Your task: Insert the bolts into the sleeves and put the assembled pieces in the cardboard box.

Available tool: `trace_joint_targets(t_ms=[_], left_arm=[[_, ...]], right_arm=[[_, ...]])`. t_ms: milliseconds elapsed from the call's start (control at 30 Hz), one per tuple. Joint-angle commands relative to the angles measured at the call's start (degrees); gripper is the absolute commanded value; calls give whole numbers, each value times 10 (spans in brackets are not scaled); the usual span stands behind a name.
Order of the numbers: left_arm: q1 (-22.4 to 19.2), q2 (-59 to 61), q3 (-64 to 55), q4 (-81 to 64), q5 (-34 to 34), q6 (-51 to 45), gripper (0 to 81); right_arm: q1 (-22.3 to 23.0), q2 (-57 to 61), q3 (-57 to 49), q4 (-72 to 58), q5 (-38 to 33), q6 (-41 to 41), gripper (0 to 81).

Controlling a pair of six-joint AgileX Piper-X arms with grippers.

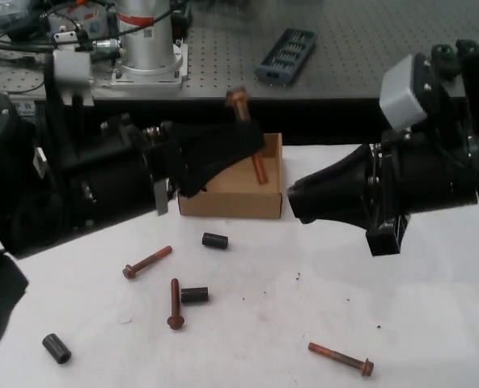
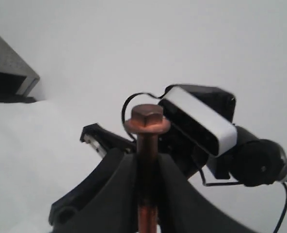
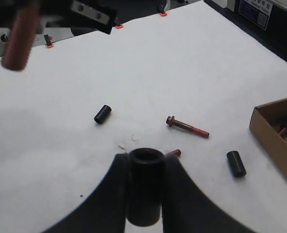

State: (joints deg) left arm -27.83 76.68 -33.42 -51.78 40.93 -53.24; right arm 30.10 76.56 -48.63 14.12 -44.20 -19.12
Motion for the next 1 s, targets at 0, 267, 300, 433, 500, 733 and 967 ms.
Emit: trace_joint_targets(t_ms=[0, 267, 300, 433, 500, 733, 967], left_arm=[[2, 3, -5, -35, 3, -19, 6], [2, 6, -5, -39, 4, -22, 6], [2, 8, -5, -39, 5, -22, 6], [2, 8, -5, -22, 5, -22, 6], [2, 8, -5, -20, 5, -22, 6], [2, 8, -5, -19, 5, -6, 6], [2, 8, -5, 11, 3, 21, 6]], right_arm=[[0, -4, 12, -23, -15, 1, 44], [0, -4, 73, -114, -24, 38, 44], [0, -4, 78, -141, -33, 56, 44], [0, -4, 96, -251, -71, 146, 44], [0, -4, 106, -299, -74, 185, 44], [0, -4, 120, -329, -93, 209, 44], [4, -4, 119, -329, -108, 221, 44]])
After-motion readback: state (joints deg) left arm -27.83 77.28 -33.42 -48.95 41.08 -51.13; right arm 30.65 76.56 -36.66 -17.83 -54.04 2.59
